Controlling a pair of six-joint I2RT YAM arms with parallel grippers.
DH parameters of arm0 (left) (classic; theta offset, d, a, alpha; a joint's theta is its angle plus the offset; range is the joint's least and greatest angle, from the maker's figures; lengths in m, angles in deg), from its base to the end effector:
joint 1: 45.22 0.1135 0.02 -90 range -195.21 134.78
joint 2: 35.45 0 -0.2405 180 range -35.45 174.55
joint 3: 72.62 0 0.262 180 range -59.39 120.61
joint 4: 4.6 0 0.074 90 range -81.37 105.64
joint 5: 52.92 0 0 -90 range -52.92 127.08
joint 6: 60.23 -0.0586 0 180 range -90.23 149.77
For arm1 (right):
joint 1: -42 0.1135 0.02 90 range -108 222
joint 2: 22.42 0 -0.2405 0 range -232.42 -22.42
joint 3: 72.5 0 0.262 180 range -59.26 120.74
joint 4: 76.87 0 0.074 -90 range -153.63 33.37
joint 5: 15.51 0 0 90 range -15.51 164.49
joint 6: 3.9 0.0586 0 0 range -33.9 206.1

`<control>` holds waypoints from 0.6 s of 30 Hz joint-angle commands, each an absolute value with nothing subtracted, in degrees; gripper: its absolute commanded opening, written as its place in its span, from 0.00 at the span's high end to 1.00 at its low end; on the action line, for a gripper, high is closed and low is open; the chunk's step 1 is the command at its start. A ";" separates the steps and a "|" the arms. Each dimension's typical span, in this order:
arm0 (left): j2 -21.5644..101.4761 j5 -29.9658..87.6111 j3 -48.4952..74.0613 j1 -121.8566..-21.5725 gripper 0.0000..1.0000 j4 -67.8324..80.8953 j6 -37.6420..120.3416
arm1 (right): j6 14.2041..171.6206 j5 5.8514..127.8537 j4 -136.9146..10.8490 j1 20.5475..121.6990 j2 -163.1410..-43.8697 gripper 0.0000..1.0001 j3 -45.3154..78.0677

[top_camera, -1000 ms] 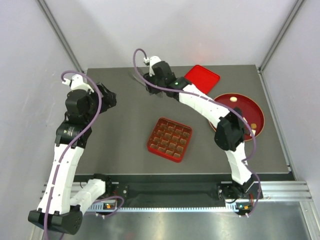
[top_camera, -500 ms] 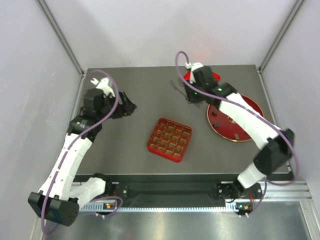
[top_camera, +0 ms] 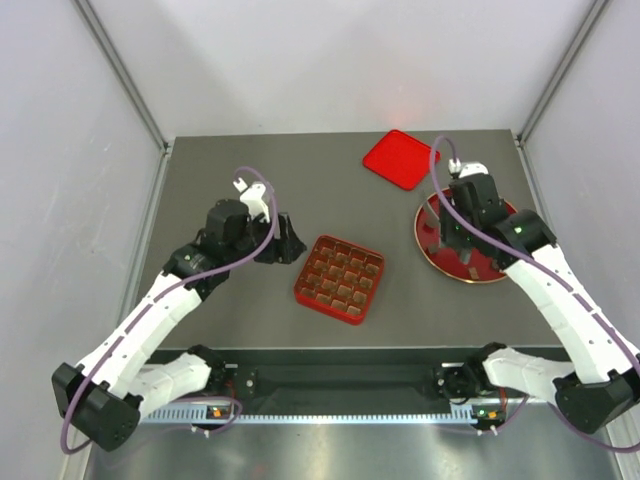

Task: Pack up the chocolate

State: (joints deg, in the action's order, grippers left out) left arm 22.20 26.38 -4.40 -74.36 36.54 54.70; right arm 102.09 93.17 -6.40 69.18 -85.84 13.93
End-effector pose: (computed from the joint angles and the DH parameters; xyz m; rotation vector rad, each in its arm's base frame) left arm 0.2237 -0.1372 0.2978 0.1969 2.1789 -0.7490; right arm 0.2231 0.0934 0.3356 -0.0790 2.3422 -0.0228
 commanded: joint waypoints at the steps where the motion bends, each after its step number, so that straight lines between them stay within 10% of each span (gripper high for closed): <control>1: 19.92 28.02 -7.96 -74.66 0.23 33.41 54.29 | 106.13 97.17 1.14 66.79 -82.90 0.59 11.68; 18: 13.15 31.90 -13.86 -74.66 0.22 31.66 55.17 | 104.91 97.53 6.96 50.62 -80.26 0.59 10.89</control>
